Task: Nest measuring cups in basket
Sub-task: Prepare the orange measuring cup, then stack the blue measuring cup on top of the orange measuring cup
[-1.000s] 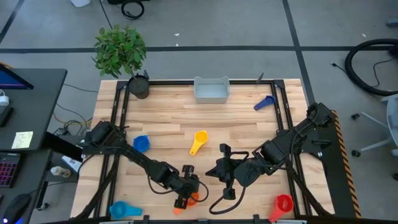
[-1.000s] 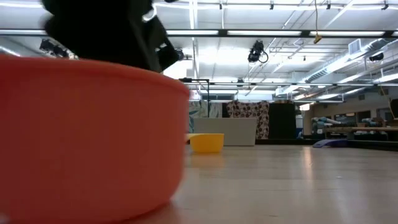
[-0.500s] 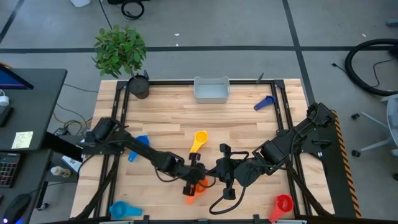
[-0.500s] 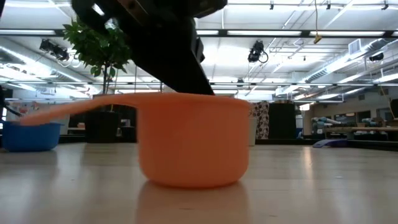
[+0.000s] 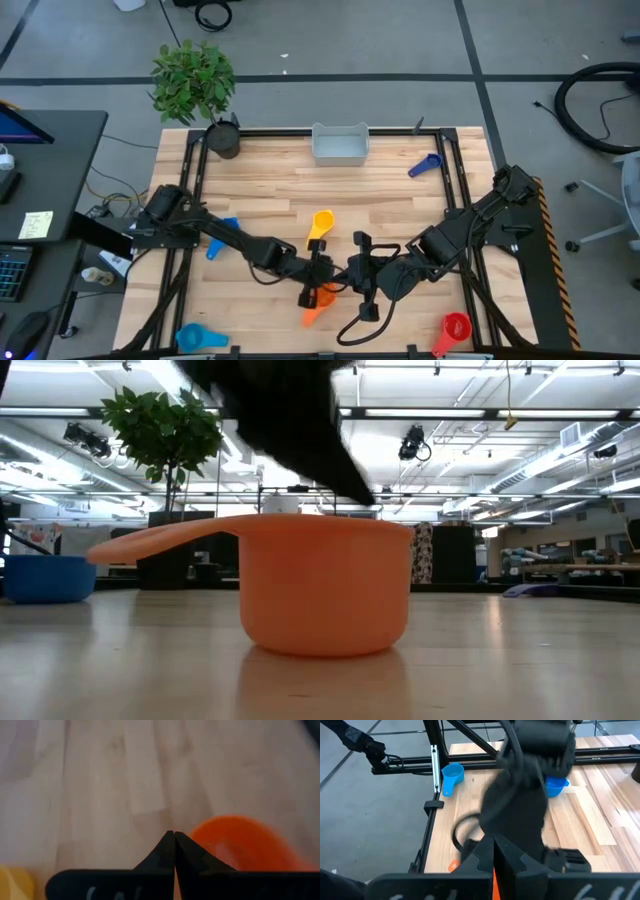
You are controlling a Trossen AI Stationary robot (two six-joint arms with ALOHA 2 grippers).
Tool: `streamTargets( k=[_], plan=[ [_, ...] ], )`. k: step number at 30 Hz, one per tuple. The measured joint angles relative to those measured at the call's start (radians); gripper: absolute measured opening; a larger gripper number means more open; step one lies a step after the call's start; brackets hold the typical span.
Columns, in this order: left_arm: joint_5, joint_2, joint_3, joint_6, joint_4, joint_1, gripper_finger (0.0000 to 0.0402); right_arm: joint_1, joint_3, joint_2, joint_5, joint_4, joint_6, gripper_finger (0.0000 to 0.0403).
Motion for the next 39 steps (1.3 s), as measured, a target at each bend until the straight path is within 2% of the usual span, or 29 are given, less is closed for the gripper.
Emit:
streamTargets(
  k=[5,10,19,25,29,33,39],
  plan=[
    [-0.026,-0.085,0.0,-0.034,-0.05,-0.045,0.0004,0.005,0.0,0.0,0.0,0.003,-0.008,0.0005],
    [-0.116,-0.205,0.0,-0.105,-0.146,-0.116,0.0004,0.011,0.0,-0.002,-0.003,0.017,-0.034,0.0005],
    [-0.217,-0.335,0.0,-0.241,-0.254,-0.275,0.0004,0.008,0.0,-0.001,-0.157,0.019,-0.026,0.0005],
    [-0.327,-0.344,0.0,-0.403,-0.424,-0.37,0.0004,0.007,0.0,-0.001,-0.168,0.017,-0.023,0.0005],
    [-0.35,-0.346,0.0,-0.509,-0.532,-0.422,0.0004,0.007,0.0,-0.001,-0.133,0.032,-0.001,0.0005],
    [-0.358,-0.348,0.0,-0.59,-0.592,-0.476,0.0004,0.006,0.0,-0.001,-0.098,0.029,0.039,0.0005],
    [-0.44,-0.353,0.0,-0.672,-0.62,-0.562,0.0004,0.007,0.0,-0.001,-0.072,0.04,0.08,0.0005]
  ],
)
